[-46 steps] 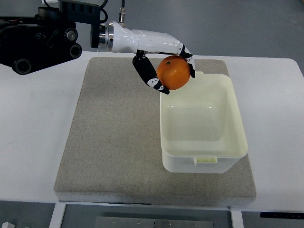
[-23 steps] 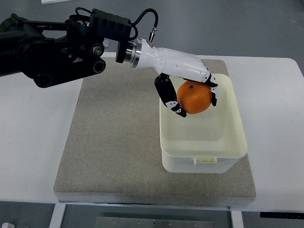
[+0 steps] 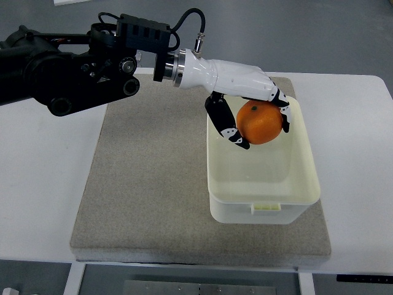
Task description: Put orange in box with left hand
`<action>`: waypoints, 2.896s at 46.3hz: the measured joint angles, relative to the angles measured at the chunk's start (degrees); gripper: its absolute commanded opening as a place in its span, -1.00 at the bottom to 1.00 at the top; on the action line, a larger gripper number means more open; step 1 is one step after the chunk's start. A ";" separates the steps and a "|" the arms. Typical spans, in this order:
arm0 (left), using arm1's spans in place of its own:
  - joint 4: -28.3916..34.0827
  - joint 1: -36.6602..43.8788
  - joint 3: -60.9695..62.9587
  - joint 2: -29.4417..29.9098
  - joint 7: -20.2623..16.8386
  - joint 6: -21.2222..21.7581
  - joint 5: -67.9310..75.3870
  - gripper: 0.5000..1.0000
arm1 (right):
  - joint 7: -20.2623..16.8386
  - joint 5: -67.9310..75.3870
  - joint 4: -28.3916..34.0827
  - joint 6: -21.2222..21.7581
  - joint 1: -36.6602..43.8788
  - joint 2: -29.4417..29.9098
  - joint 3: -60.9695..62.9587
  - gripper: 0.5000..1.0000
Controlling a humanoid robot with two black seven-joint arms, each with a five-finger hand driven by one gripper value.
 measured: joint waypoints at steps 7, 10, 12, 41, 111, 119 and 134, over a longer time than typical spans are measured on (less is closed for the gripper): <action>-0.17 0.12 0.38 0.00 0.00 -0.53 0.08 0.68 | 0.00 0.01 0.00 0.00 0.00 0.00 -0.01 0.73; -0.19 0.12 0.40 0.02 0.00 -1.27 0.07 0.75 | 0.00 0.03 0.01 0.00 0.00 0.00 0.00 0.73; -0.20 0.16 0.41 0.03 0.00 -1.99 0.06 0.84 | 0.00 0.03 0.01 0.00 0.00 0.00 -0.01 0.73; 5.15 0.21 0.18 1.08 0.00 -2.80 0.10 0.85 | 0.00 0.04 0.02 0.00 0.00 0.00 -0.02 0.73; 48.40 17.37 -0.28 -4.00 0.01 9.57 -37.13 0.96 | 0.00 0.03 0.01 0.00 0.01 0.00 -0.01 0.73; 48.90 17.69 -0.22 -4.34 0.00 8.42 -44.92 0.96 | 0.00 0.03 0.00 0.00 0.00 0.00 -0.01 0.73; 54.51 18.84 -0.38 -5.48 0.00 -0.42 -62.37 0.96 | 0.00 0.03 0.01 0.00 0.00 0.00 -0.03 0.73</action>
